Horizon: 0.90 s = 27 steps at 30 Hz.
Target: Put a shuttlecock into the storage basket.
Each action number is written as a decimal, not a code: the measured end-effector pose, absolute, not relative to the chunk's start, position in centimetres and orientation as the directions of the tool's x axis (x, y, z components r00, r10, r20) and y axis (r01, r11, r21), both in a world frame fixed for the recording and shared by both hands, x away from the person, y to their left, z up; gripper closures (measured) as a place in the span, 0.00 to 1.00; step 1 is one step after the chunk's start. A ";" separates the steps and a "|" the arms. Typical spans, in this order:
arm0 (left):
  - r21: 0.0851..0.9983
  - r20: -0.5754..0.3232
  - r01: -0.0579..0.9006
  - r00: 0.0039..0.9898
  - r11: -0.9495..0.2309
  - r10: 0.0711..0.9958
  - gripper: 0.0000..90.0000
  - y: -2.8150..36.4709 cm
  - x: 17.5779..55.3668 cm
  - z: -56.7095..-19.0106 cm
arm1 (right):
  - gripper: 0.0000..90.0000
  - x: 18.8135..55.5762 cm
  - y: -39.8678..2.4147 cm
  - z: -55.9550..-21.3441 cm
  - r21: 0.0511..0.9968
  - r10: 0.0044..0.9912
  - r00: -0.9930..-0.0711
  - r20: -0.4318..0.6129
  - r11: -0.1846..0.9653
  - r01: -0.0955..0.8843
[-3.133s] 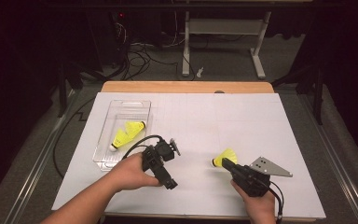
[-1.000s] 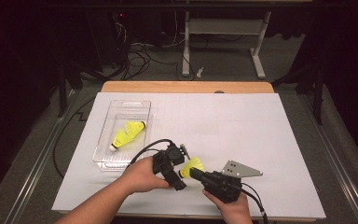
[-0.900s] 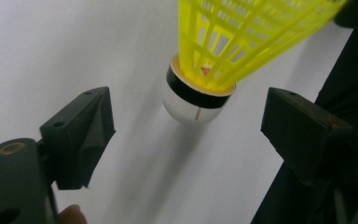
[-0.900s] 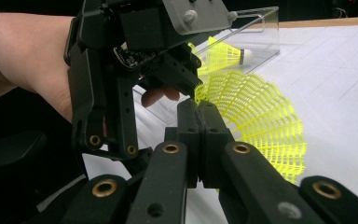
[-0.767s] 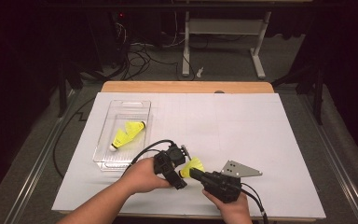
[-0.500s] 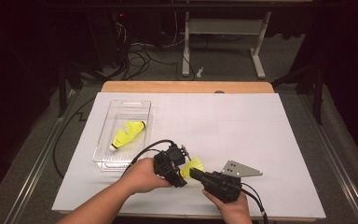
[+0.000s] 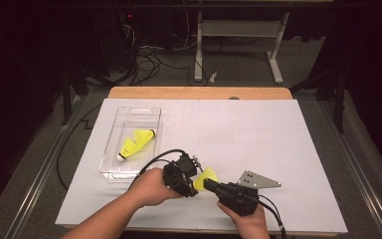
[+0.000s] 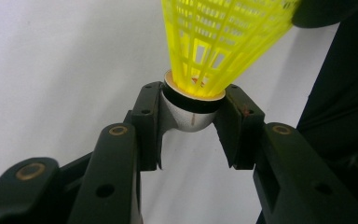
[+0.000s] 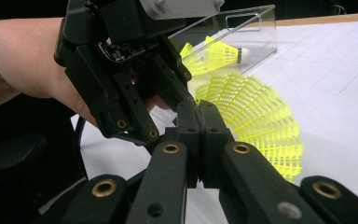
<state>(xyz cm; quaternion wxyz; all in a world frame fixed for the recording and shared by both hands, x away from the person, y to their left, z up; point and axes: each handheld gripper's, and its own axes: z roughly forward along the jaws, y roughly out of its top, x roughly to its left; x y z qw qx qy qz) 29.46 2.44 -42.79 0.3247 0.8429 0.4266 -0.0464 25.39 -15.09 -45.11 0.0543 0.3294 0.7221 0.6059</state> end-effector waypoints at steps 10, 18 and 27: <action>0.499 -0.351 0.756 0.623 -0.424 0.699 0.71 2.3 29.4 -42.8 | 0.92 25.4 -15.2 -45.0 0.917 0.560 -0.772 0.301 0.054 0.396; 0.492 -0.348 0.770 0.602 -0.407 0.719 0.71 2.6 29.8 -42.7 | 0.71 25.4 -15.5 -44.8 0.919 0.579 -0.761 0.292 0.049 0.390; 0.481 -0.336 0.786 0.574 -0.387 0.747 0.71 3.5 30.2 -42.7 | 0.57 25.4 -16.0 -44.8 0.925 0.628 -0.735 0.254 0.063 0.374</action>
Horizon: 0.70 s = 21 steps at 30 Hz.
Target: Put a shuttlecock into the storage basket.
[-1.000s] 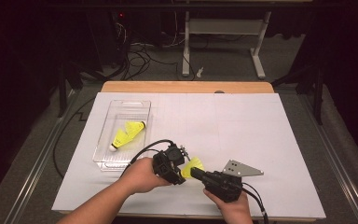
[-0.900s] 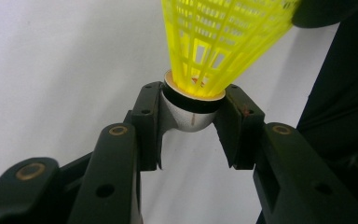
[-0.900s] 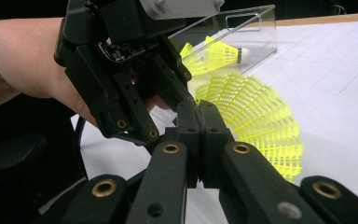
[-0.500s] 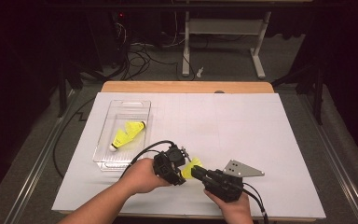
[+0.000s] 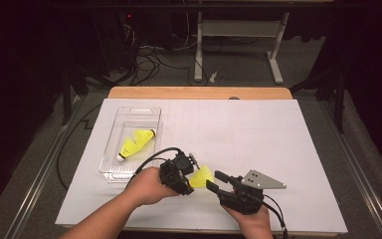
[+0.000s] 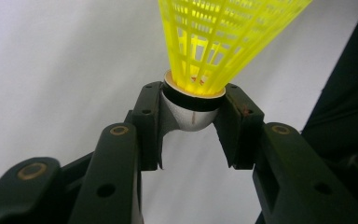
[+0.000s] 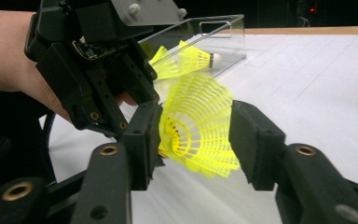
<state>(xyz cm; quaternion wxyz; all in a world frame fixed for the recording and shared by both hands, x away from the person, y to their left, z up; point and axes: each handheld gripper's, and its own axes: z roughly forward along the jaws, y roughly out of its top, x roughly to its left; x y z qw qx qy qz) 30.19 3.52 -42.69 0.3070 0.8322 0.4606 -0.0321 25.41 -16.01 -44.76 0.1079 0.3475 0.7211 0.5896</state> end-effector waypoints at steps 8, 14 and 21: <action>0.469 -0.346 0.816 0.522 -0.338 0.780 0.71 4.6 30.6 -42.8 | 0.43 25.8 -17.2 -45.1 0.931 0.692 -0.690 0.213 0.071 0.358; 0.462 -0.359 0.826 0.507 -0.323 0.784 0.71 5.3 30.6 -42.8 | 0.31 26.2 -18.4 -45.7 0.929 0.750 -0.637 0.178 0.087 0.361; 0.467 -0.362 0.826 0.505 -0.316 0.784 0.71 5.7 30.7 -42.7 | 0.17 26.7 -19.1 -46.2 0.928 0.804 -0.579 0.140 0.098 0.360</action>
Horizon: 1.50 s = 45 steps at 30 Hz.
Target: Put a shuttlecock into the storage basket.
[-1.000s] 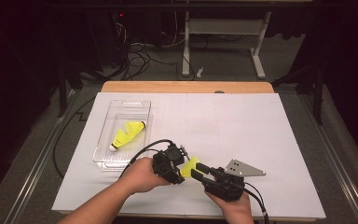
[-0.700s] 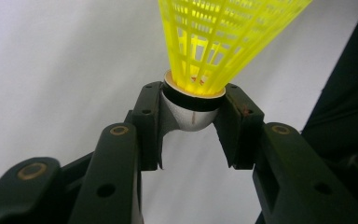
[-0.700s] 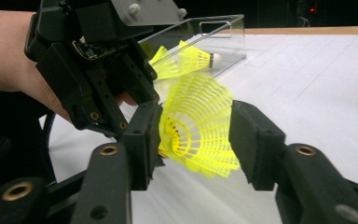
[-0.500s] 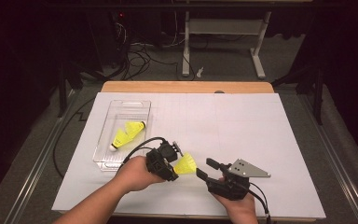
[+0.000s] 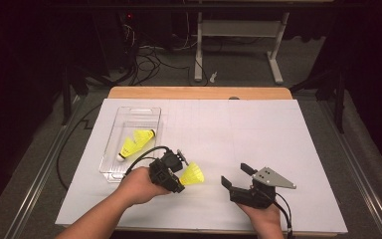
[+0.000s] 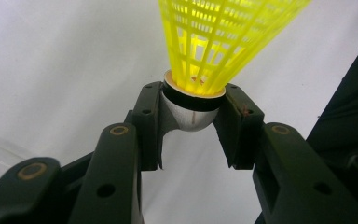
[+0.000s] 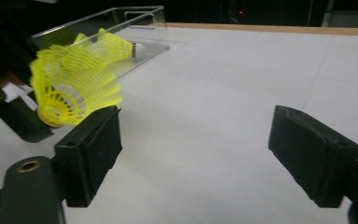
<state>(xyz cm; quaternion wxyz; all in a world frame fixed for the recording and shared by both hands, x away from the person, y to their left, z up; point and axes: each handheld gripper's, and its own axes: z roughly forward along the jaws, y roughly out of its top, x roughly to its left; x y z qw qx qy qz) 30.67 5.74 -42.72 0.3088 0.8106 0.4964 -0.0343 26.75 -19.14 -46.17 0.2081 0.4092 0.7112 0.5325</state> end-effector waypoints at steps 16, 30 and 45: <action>0.458 -0.368 0.834 0.494 -0.309 0.788 0.71 5.9 30.7 -43.2 | 0.00 27.5 -21.8 -46.6 0.899 0.892 -0.451 -0.004 0.200 0.388; 0.454 -0.373 0.839 0.484 -0.299 0.792 0.71 6.4 30.6 -42.6 | 0.00 26.5 -24.4 -46.4 0.916 0.906 -0.421 -0.048 0.208 0.343; 0.406 -0.386 0.854 0.482 -0.324 0.787 0.71 6.3 30.5 -42.6 | 0.00 26.4 -24.6 -46.1 0.928 0.899 -0.437 -0.029 0.187 0.323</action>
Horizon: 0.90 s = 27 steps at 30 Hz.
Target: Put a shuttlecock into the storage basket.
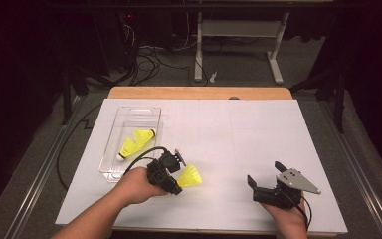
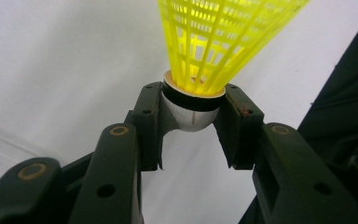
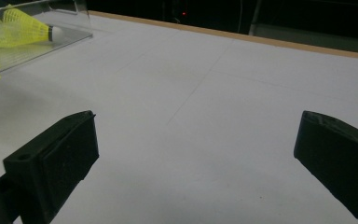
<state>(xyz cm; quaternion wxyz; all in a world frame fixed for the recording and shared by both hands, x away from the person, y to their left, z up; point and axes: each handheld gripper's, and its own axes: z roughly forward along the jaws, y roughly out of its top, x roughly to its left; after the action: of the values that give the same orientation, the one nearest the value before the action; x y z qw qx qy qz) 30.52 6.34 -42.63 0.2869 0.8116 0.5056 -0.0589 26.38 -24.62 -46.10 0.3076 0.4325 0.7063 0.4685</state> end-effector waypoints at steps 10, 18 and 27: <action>0.386 -0.419 0.866 0.470 -0.316 0.777 0.71 7.3 30.7 -40.1 | 0.00 26.4 -24.8 -46.3 0.923 0.900 -0.436 -0.025 0.188 0.336; 0.389 -0.434 0.870 0.464 -0.304 0.772 0.71 8.1 31.1 -38.5 | 0.00 26.5 -25.0 -46.4 0.921 0.902 -0.431 -0.014 0.179 0.345; 0.388 -0.434 0.874 0.453 -0.293 0.778 0.71 9.5 31.7 -36.7 | 0.00 26.5 -24.9 -46.4 0.922 0.902 -0.431 -0.006 0.172 0.348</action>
<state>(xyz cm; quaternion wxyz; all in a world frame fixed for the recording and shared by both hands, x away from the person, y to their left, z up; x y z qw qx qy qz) 31.68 9.48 -36.69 0.2947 0.7999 0.5165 -0.0812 26.53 -24.90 -46.42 0.2971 0.4430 0.7055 0.4666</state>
